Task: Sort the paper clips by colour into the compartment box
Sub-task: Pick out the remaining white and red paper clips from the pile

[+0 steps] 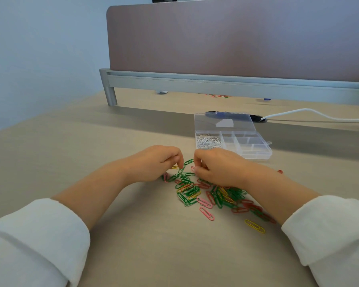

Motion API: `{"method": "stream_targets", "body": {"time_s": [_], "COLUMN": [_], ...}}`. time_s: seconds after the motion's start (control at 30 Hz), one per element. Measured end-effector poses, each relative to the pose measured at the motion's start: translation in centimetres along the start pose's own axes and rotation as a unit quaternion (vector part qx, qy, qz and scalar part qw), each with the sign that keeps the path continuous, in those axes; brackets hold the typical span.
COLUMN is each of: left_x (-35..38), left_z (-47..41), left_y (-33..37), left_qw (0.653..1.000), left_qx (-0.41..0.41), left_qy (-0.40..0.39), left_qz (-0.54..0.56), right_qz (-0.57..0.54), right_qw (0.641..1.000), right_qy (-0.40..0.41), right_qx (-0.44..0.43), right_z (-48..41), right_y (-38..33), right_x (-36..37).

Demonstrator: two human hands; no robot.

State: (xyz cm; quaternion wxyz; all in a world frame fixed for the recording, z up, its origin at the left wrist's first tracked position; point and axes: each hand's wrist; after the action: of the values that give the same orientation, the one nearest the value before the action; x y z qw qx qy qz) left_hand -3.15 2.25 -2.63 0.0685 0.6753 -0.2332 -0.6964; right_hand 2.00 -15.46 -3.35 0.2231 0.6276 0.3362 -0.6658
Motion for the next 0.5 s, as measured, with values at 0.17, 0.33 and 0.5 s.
{"method": "stream_targets", "body": {"time_s": [0.17, 0.33, 0.5], "left_x": [-0.84, -0.73, -0.61], "left_z": [0.54, 0.57, 0.53], "left_y": [0.00, 0.36, 0.80], "left_qw": [0.997, 0.993, 0.988], "left_qx": [0.064, 0.063, 0.054], "left_qy": [-0.011, -0.026, -0.034], "left_qz": [-0.048, -0.096, -0.139], "right_qz": [-0.043, -0.095, -0.129], "right_qw": [0.999, 0.995, 0.991], "right_qy": [0.005, 0.001, -0.017], "right_qx": [0.018, 0.014, 0.022], "right_z": [-0.10, 0.02, -0.04], "right_y": [0.07, 0.22, 0.01], "right_x": [-0.05, -0.29, -0.50]}}
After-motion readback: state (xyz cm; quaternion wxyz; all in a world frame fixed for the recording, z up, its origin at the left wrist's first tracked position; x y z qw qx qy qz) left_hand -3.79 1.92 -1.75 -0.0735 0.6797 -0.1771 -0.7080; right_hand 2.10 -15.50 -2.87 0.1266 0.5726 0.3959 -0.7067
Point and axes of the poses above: each hand's wrist, its own z-axis away from the middle knuckle, its own x-axis out of the palm, y = z × x
